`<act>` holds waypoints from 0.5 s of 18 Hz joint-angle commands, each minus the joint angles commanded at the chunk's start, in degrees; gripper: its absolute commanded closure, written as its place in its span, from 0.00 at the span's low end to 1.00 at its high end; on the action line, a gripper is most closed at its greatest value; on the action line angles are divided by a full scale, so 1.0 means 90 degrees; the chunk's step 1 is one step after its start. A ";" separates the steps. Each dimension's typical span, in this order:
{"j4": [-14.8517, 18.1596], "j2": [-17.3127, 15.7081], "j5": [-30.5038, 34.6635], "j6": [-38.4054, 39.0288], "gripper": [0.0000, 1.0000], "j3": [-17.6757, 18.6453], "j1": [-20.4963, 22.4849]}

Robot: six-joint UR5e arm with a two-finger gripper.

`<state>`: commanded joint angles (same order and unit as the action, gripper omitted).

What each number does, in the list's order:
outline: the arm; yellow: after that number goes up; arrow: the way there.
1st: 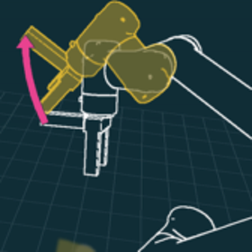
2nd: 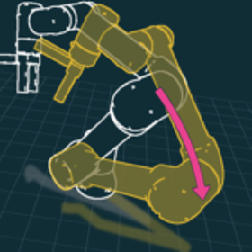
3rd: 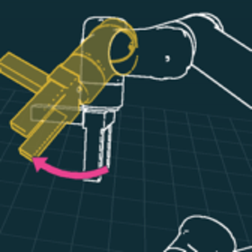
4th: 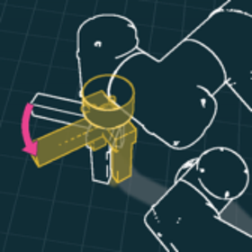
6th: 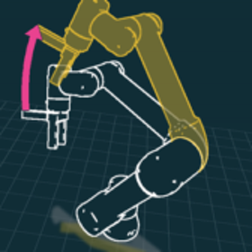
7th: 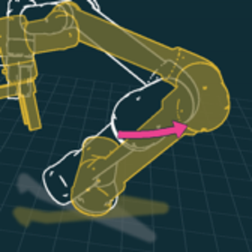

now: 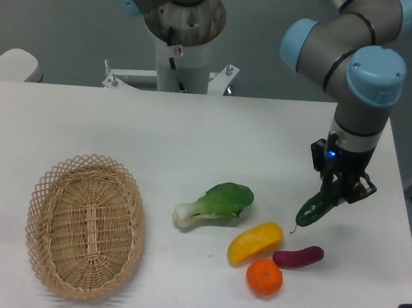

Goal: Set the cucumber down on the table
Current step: 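Hold the green cucumber in the gripper and lift it slightly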

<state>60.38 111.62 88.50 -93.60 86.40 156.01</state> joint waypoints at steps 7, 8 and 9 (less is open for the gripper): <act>-0.0020 -0.0058 0.0039 -0.0458 0.73 0.0214 0.0175; -0.0029 -0.0078 0.0039 -0.0662 0.73 0.0273 0.0243; -0.0029 -0.0088 0.0039 -0.0828 0.73 0.0331 0.0312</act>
<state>60.12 110.83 88.86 -101.06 89.38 158.81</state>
